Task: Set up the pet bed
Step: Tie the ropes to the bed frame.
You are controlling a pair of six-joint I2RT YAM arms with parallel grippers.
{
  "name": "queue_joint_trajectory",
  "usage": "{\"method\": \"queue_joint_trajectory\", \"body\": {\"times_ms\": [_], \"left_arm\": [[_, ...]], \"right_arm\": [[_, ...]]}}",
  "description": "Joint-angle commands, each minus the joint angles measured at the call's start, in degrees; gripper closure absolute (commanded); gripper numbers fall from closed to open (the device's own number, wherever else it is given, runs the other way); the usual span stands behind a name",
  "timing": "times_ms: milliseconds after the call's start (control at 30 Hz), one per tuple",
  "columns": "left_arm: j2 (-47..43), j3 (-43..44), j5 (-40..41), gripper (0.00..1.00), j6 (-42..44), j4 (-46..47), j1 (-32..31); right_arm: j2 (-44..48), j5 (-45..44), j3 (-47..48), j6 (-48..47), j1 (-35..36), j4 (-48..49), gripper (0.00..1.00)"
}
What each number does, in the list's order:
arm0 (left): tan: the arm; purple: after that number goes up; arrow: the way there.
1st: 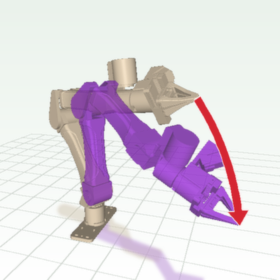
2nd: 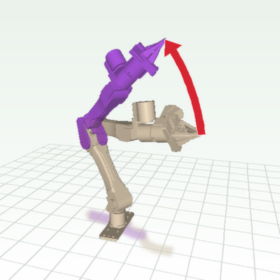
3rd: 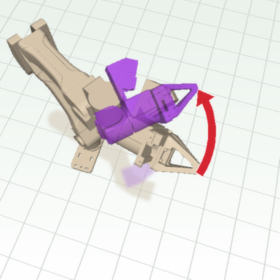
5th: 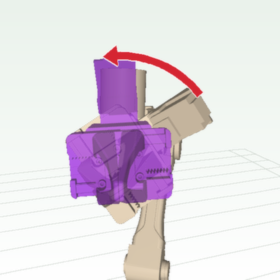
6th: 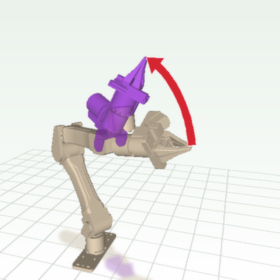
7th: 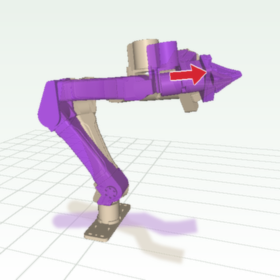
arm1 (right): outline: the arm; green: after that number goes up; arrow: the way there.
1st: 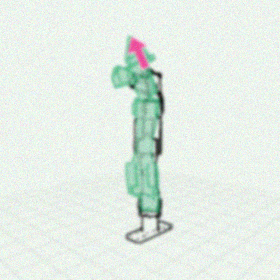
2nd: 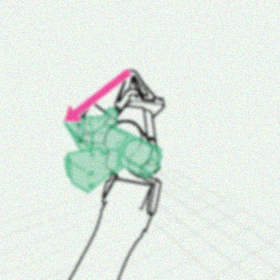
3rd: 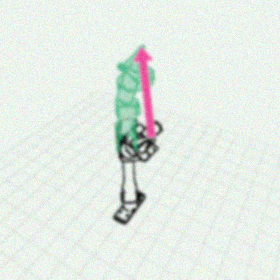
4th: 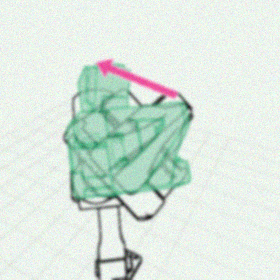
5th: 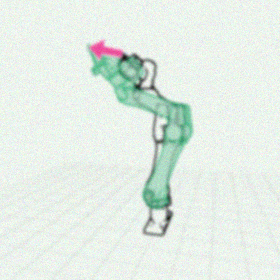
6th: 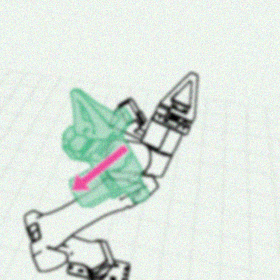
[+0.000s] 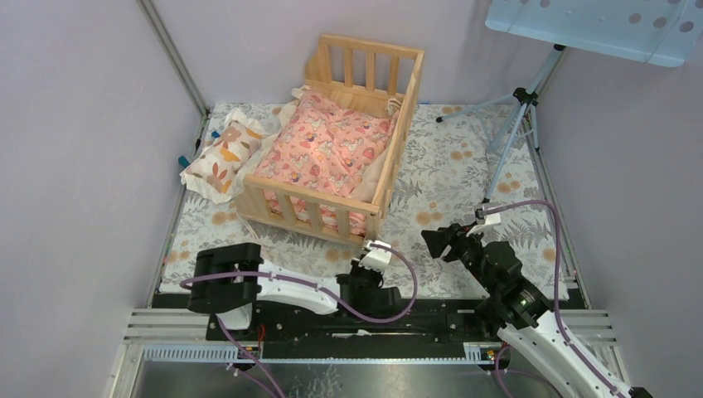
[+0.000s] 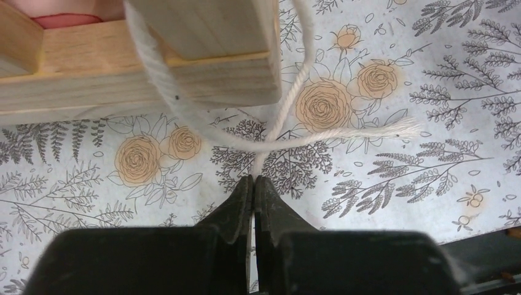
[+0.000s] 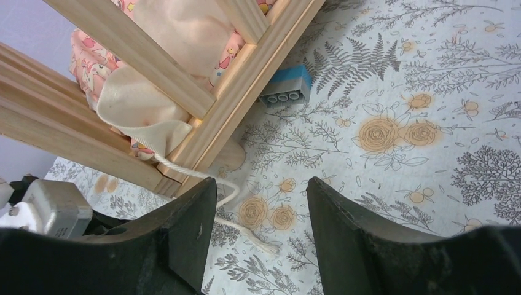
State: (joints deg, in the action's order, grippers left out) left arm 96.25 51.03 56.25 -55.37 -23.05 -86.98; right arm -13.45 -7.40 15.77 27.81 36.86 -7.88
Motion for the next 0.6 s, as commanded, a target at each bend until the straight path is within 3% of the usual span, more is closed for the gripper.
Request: {"method": "queue_joint_trajectory", "body": {"times_ms": [0,133,333,567], "left_arm": [[-6.6,-5.1,1.7,1.00,9.9,11.9,-0.3],[-10.1,-9.4,-1.0,1.00,12.4,16.8,-0.3],[-11.7,-9.7,-1.8,1.00,12.4,14.4,-0.2],[-14.9,-10.1,-5.9,1.00,12.9,13.0,0.2]], "right_arm": [[0.6,1.5,-1.5,-4.4,0.1,5.2,0.36],[1.4,3.3,-5.0,-5.7,0.1,13.0,0.32],[-0.1,6.0,-11.3,-5.9,0.1,26.8,0.31],[-5.2,14.1,-14.0,-12.8,0.1,36.7,0.25]]}}
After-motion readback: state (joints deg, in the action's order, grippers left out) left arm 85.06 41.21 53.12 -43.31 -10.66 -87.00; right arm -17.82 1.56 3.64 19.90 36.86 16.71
